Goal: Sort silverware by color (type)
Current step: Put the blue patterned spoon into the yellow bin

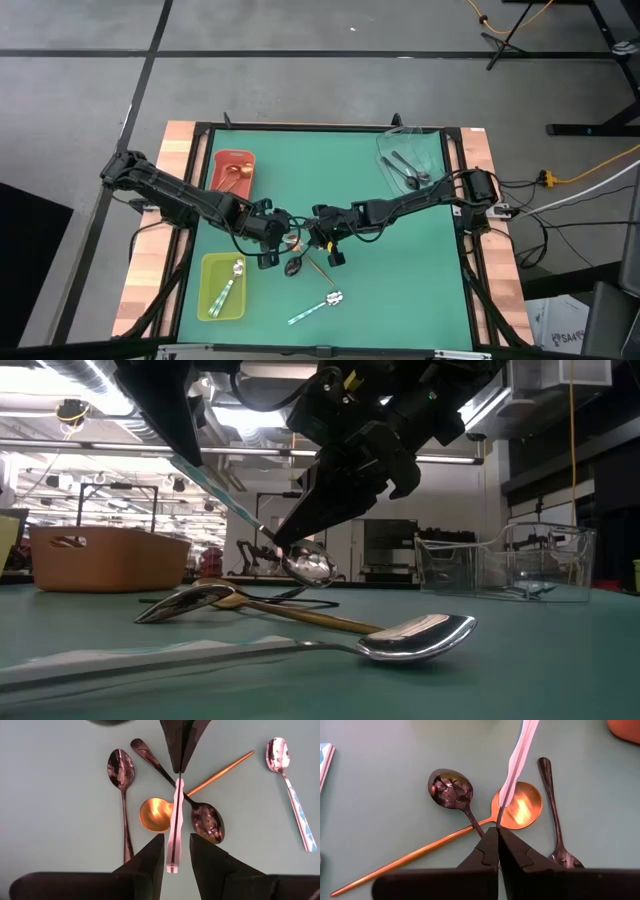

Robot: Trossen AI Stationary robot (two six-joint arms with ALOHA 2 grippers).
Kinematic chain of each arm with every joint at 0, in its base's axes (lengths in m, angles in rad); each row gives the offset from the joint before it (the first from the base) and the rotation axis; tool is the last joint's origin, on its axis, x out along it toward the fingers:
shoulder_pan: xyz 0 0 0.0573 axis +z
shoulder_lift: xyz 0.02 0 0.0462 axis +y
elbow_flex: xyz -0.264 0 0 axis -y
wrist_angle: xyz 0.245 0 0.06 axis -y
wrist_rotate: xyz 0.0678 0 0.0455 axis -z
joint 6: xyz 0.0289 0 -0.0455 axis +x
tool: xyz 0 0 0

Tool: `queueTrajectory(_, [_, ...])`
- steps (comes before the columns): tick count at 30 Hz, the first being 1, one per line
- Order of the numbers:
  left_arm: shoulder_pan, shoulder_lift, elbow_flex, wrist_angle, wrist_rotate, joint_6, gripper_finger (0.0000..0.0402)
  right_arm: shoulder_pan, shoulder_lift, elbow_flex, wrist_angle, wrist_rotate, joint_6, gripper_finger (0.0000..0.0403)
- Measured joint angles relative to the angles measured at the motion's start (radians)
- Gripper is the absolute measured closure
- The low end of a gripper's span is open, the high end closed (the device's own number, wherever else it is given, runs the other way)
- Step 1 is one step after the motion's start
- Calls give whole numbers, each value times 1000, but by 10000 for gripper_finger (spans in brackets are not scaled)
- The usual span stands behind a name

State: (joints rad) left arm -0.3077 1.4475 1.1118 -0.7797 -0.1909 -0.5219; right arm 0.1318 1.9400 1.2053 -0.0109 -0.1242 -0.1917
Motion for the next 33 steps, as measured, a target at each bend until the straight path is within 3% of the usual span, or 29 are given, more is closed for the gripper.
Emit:
queueTrajectory(25, [0,0,0,-43,21,7,315,0,0,0,1,0,0,403])
queueTrajectory(33, [3,66,0,-40,28,9,315,0,1,0,1,0,0,403])
